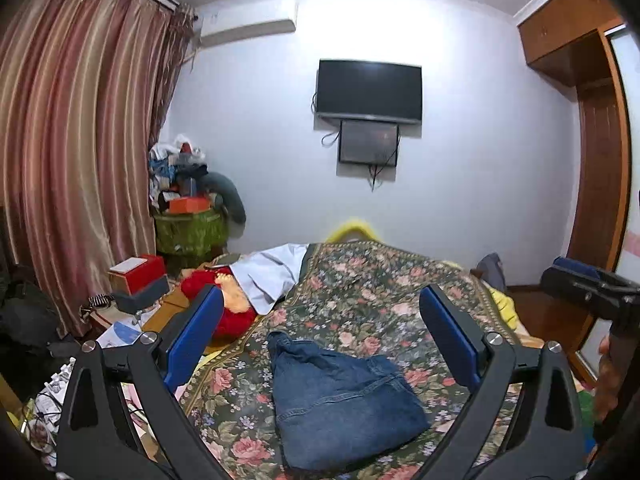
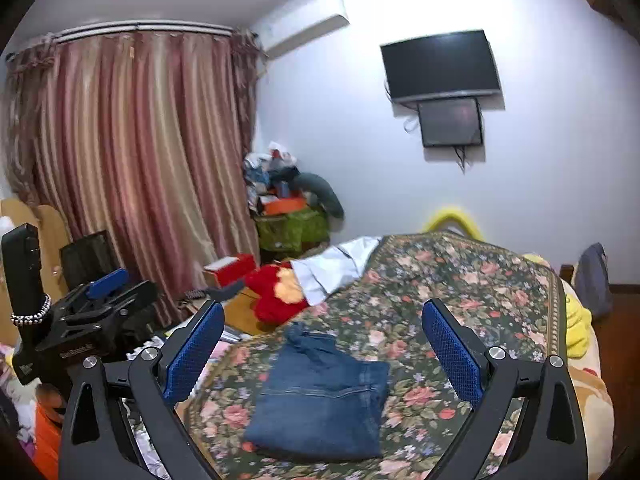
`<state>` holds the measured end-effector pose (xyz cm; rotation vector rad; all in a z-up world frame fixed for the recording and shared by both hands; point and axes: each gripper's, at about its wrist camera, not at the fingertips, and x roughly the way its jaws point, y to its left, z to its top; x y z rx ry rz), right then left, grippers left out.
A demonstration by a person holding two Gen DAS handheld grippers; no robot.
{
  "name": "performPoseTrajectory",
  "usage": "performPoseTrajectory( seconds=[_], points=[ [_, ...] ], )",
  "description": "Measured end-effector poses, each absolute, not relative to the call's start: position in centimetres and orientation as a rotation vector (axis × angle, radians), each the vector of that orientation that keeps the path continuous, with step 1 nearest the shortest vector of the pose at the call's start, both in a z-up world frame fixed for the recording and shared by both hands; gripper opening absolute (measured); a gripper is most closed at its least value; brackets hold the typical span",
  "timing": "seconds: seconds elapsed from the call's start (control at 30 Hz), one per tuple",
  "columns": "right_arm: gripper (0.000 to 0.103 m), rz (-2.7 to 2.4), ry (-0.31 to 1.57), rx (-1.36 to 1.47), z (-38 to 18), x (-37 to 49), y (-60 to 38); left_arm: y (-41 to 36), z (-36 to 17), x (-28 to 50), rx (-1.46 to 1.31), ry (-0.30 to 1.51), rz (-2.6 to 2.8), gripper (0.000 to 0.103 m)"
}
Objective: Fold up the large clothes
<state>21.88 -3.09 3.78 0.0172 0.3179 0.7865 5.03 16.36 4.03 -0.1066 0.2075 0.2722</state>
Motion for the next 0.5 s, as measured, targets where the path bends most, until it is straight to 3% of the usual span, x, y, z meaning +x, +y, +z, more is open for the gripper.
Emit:
performPoseTrajectory(
  seconds=[0.5],
  points=[
    [0.100,0.698,0.263,-0.057,2.3,14.0,-4.0,12.0,2.8,2.0,-0.034,0.217,0.288,0.102]
  ],
)
